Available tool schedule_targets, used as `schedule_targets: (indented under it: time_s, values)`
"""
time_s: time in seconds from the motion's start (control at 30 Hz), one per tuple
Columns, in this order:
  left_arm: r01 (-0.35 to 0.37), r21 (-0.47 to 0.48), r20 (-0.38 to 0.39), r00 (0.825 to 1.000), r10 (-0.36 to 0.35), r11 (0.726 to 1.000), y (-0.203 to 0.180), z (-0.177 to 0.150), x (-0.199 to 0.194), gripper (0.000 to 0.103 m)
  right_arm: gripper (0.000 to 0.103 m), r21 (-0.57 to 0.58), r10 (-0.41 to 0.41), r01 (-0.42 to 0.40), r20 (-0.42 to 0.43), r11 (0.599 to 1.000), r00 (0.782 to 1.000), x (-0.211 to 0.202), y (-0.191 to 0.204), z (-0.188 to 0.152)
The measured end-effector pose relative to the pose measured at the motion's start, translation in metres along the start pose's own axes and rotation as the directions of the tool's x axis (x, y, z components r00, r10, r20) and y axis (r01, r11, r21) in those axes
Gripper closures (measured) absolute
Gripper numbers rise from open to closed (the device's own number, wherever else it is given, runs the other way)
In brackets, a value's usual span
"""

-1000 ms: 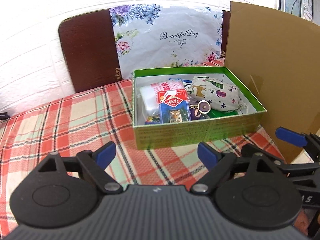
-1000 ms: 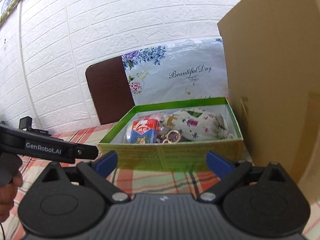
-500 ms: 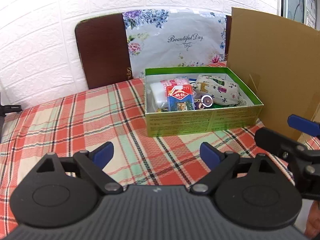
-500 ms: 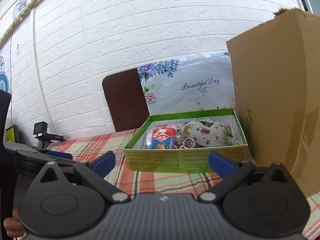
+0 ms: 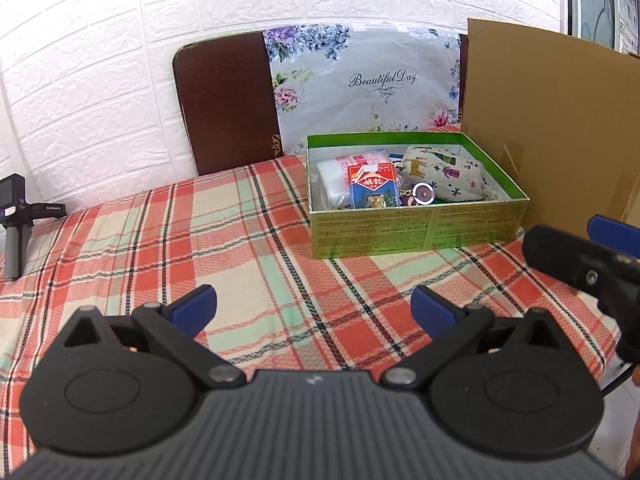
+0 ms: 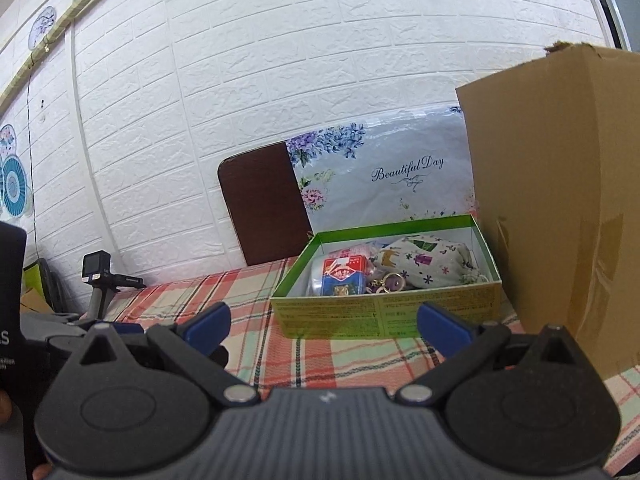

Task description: Organize objects

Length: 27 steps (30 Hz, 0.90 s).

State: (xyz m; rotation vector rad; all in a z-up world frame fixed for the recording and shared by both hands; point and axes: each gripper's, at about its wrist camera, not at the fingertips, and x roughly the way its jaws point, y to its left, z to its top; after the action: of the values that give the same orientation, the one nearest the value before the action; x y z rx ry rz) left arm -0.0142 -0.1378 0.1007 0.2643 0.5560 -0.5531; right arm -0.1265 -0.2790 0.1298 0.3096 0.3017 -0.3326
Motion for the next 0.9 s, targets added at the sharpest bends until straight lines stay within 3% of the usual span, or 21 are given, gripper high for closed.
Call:
schedule_targets:
  time_s: [0.9]
  values:
    - [-0.041,0.007,-0.031,0.999,0.041,0.999,-0.003,-0.014,-0.006,0.000,0.000,0.011,-0.012,0.012,-0.006,1.000,1.000,-0.007,0.008,-0.009]
